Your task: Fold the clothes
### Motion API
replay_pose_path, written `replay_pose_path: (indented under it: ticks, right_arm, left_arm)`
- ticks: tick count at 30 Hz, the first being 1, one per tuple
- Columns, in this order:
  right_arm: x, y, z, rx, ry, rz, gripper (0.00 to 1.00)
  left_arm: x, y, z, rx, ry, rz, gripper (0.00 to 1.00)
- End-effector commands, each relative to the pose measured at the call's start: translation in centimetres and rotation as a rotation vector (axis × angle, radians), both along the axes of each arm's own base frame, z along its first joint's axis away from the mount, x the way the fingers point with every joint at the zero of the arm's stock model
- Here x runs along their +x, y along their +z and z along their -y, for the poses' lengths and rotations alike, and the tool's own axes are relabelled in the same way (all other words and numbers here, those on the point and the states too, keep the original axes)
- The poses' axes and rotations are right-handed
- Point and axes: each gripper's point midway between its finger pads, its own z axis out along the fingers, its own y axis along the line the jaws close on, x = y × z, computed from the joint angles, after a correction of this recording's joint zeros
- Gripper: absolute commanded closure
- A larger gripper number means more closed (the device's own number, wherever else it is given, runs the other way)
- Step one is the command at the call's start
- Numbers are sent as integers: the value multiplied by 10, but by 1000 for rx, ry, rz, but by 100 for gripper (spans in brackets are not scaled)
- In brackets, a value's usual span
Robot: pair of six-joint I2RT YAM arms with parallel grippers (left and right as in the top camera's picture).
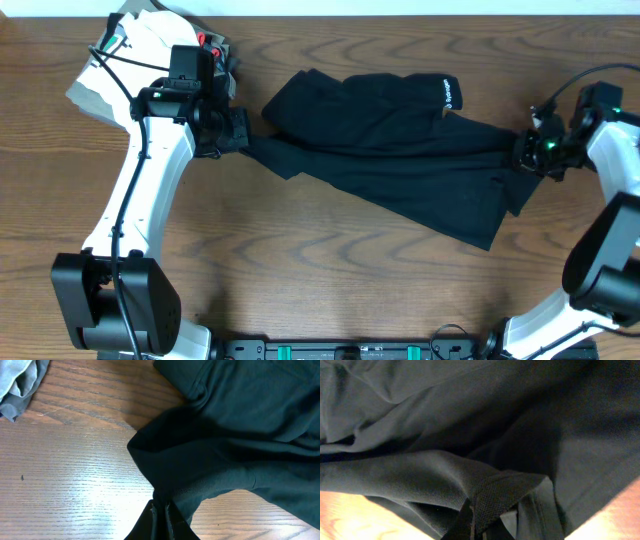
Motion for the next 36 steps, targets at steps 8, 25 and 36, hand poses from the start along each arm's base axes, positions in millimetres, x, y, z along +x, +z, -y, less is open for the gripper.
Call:
replay_pose_path:
  ticks: [8,25,36]
  right_arm:
    - [-12,22,-1,-2,0,-2,99]
    - [-102,153,-35,-38,-5,88,99]
    - [-142,136,-75,12,128,-80,99]
  left_arm:
    - [-4,13,-5,14,-7,17,94]
    - [-76,120,-46,55,92,188,94]
    - [-117,69,-45,60,84,-96,94]
